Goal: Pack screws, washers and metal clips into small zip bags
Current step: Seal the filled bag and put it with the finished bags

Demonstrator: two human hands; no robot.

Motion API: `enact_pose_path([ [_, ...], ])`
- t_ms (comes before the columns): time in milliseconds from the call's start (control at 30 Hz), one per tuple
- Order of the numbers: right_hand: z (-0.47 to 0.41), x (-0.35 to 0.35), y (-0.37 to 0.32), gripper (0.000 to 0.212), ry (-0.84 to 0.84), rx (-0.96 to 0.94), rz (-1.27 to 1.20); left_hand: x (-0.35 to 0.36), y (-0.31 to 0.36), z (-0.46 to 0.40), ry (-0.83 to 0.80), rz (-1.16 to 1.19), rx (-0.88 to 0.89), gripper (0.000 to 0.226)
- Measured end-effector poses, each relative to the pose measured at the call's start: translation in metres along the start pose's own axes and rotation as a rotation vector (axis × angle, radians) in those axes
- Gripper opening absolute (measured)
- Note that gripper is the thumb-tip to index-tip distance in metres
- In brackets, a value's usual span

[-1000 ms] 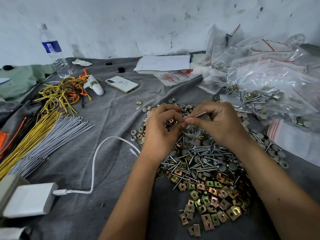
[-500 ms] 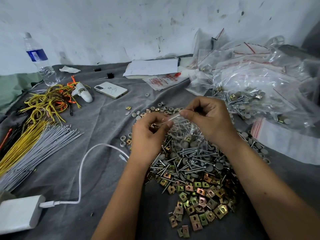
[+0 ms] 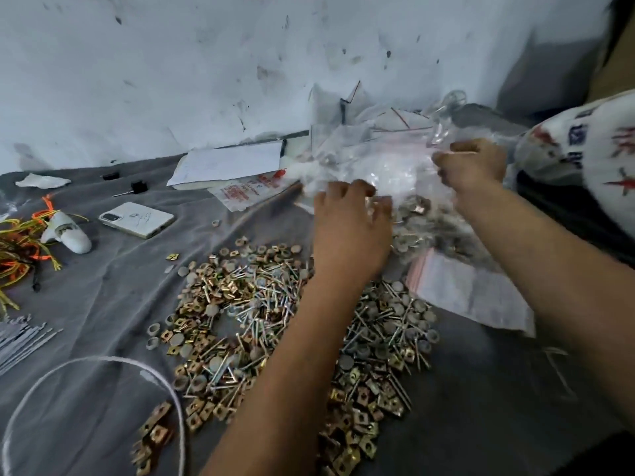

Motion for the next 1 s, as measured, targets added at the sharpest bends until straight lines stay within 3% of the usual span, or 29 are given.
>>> enact_pose_path([
  [33,-0.007,-0.013,0.011,0.03,0.068,0.011,0.102,0.023,0.003,-0.007,-0.105,-0.058,0.014,0.038],
  [100,-0.004,-0.03,0.023,0.025,0.048,-0.078,0.191,0.065,0.0,-0.016,-0.315,-0.137,0.025,0.047],
  [200,0.026,-0.044,0.034,0.016,-0.232,-0.327,0.489,0.107,-0.012,-0.019,-0.531,-0.312,0.044,0.055],
  [333,0.069,-0.053,0.057,0.042,-0.62,-0.534,1.004,0.117,-0.022,-0.028,-0.562,-0.385,0.058,0.054],
  [400,0.082,-0.057,0.076,0.055,-0.691,-0.536,1.166,0.111,-0.02,-0.032,-0.592,-0.315,0.033,0.045],
  [467,0.087,-0.06,0.089,0.054,-0.636,-0.564,1.058,0.099,-0.015,-0.032,-0.513,-0.176,-0.033,0.036],
  [533,0.085,-0.064,0.098,0.05,-0.578,-0.543,0.874,0.085,-0.007,-0.025,-0.329,-0.054,-0.082,0.033],
  [667,0.079,-0.069,0.105,0.038,-0.575,-0.557,0.748,0.071,0.001,0.005,-0.096,0.139,-0.197,0.027],
  [767,0.079,-0.074,0.107,0.035,-0.529,-0.528,0.579,0.069,0.008,0.028,0.007,-0.084,-0.18,0.026],
  [800,0.079,-0.076,0.108,0.035,-0.504,-0.512,0.498,0.071,0.013,0.035,0.023,-0.131,-0.145,0.025],
  [867,0.08,-0.082,0.105,0.035,-0.45,-0.489,0.336,0.082,0.023,0.045,-0.024,0.028,-0.158,0.02],
  [933,0.084,-0.089,0.099,0.032,-0.392,-0.454,0.187,0.095,0.029,0.05,-0.093,0.292,-0.308,0.017],
  [1000,0.089,-0.096,0.091,0.027,-0.327,-0.407,0.047,0.108,0.031,0.053,-0.181,0.371,-0.41,0.022],
])
Point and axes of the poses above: each hand's wrist, its own z-axis away from the middle knuckle, its own x-axis out of the palm, y = z × x, the point moved 4 cm from there along -z, towards the middle knuckle, and after that the axes turned 14 degrees about z, right-handed, at the moved point
